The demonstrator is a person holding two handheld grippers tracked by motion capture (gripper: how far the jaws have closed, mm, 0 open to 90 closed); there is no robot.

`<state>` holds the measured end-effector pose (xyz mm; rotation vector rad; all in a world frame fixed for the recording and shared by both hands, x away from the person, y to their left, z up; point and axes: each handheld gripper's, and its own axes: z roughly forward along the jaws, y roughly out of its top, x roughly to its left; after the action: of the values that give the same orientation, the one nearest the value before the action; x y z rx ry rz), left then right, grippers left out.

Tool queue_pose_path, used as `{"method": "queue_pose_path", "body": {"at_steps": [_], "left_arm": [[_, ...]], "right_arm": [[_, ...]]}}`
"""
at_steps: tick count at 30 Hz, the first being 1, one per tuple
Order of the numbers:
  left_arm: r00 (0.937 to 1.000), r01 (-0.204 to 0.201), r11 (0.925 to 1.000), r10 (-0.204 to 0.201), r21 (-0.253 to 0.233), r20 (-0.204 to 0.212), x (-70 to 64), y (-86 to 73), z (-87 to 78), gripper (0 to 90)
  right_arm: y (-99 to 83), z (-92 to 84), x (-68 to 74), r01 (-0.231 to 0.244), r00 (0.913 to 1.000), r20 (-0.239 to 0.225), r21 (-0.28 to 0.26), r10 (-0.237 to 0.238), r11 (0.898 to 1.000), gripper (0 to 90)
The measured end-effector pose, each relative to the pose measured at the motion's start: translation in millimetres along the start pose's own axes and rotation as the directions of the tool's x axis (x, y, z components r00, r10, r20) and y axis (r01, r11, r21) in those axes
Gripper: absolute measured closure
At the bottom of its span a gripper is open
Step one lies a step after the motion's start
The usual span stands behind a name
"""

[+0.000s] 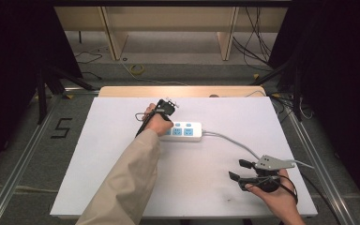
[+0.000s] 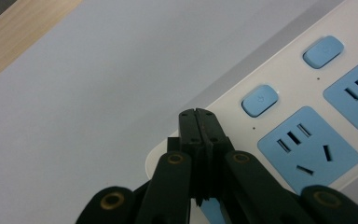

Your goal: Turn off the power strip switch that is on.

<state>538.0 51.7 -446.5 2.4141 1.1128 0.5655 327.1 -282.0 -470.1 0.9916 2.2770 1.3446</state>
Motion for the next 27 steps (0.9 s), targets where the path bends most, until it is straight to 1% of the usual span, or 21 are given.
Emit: {"method": "queue_pose_path", "body": {"at_steps": [4, 9, 15, 21, 23, 25, 27], "left_arm": [[1.0000, 0.000, 0.9999, 0.000, -0.012, -0.010, -1.7, -1.1, 0.2, 90.0], [0.9999, 0.016, 0.9997, -0.016, -0.017, 0.001, 0.4, -2.2, -0.1, 90.0], [1.0000, 0.004, 0.9999, -0.005, -0.014, -0.009, -1.2, -2.1, -0.5, 90.0], [0.9999, 0.002, 0.9998, -0.002, -0.018, -0.011, -1.8, -2.4, -0.5, 90.0], [0.9999, -0.002, 0.9998, 0.002, -0.021, -0.011, -1.6, -2.9, -0.6, 90.0], [0.9998, -0.001, 0.9991, 0.000, -0.043, -0.020, -2.6, -3.3, -1.7, 89.9], [0.9997, -0.011, 0.9992, 0.011, -0.039, -0.020, -2.3, -3.6, -3.8, 89.8]], "right_arm": [[-0.1, -0.2, -0.2, 0.000, 1.0000, 0.000, 0.001, 0.000, 1.000, 35.5], [0.0, -0.1, 0.1, 0.001, 1.0000, 0.001, 0.001, -0.001, 1.000, 35.5], [0.1, -0.5, -0.3, 0.002, 1.0000, 0.001, 0.002, -0.002, 1.000, 35.5], [0.3, -1.1, -0.5, 0.001, 1.0000, 0.004, -0.003, -0.001, 1.000, 35.5], [0.3, -1.4, -0.5, 0.000, 1.0000, 0.004, -0.004, 0.000, 1.000, 35.5], [0.4, -1.6, -0.6, 0.000, 1.0000, 0.004, -0.005, 0.000, 1.000, 35.5], [0.2, -1.4, -0.9, 0.000, 1.0000, 0.004, -0.005, 0.000, 1.000, 35.5]]}}
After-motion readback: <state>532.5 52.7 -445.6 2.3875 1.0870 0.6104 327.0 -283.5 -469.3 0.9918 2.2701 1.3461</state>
